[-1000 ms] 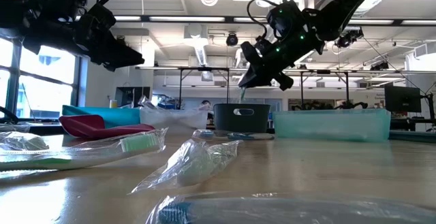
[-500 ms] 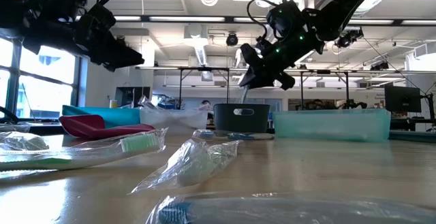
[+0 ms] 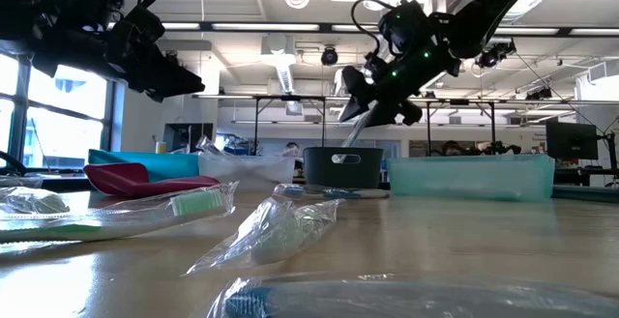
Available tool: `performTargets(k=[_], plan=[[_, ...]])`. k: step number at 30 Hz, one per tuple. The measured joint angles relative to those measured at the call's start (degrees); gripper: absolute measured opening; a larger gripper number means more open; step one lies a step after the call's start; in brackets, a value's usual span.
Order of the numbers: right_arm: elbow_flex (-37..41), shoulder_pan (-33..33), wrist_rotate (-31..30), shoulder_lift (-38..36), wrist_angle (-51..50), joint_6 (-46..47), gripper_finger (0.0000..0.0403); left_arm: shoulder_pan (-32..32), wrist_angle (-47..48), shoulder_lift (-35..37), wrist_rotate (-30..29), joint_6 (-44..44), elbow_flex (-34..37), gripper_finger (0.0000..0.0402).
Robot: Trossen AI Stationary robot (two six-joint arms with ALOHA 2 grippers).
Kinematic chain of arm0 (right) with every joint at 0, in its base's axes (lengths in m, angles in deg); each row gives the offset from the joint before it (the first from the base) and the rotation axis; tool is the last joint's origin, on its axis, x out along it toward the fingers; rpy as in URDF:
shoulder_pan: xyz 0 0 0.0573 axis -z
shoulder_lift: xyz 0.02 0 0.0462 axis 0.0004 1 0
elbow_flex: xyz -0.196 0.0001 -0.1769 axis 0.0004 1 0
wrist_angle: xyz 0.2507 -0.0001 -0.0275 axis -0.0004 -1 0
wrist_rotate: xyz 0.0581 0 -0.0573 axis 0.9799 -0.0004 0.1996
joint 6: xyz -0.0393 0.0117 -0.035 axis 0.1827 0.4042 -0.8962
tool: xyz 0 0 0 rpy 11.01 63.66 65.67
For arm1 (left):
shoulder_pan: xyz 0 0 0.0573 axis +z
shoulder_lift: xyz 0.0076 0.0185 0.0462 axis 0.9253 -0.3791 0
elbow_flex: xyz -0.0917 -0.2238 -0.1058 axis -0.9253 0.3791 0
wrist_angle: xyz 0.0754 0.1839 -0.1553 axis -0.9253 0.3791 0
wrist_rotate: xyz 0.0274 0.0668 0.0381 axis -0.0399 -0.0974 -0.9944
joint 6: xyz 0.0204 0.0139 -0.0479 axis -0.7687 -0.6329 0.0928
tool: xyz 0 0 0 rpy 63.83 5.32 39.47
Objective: Pick & Place Toothbrushes
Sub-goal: Put the green toothbrush into the dark blue bin, then put the blue toothbrush into the blue bin
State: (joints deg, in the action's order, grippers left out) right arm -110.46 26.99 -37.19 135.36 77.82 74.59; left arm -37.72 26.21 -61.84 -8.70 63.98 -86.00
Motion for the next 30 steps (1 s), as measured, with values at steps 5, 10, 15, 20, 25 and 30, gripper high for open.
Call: performTargets(k=[5,10,15,20,25,30], plan=[[0.0,0.52,-0.24,-0.02,3.16,-2.55,0.0198,0.0,0.0,0.0,0.0,0.04,0.0,0.0155],[0.0,0.52,0.37,-0.02,6.09,-5.34,0.0192,0.0,0.01,0.0,0.0,0.02,-0.02,0.0155],[0.0,0.52,0.27,-0.04,7.83,-8.0,0.0192,0.0,0.13,0.0,0.0,0.03,-0.02,0.0155],[0.0,0.48,0.36,-0.04,8.82,-10.12,0.0187,0.0,1.16,0.02,0.0,0.02,-0.02,0.0155],[0.0,-0.14,2.97,-0.04,8.81,-9.98,0.018,-0.02,2.99,0.01,0.0,0.05,-0.04,0.0155],[0.0,-2.07,8.43,-0.39,9.31,-7.01,0.0169,-0.02,3.39,0.02,0.0,0.04,-0.04,0.0155]])
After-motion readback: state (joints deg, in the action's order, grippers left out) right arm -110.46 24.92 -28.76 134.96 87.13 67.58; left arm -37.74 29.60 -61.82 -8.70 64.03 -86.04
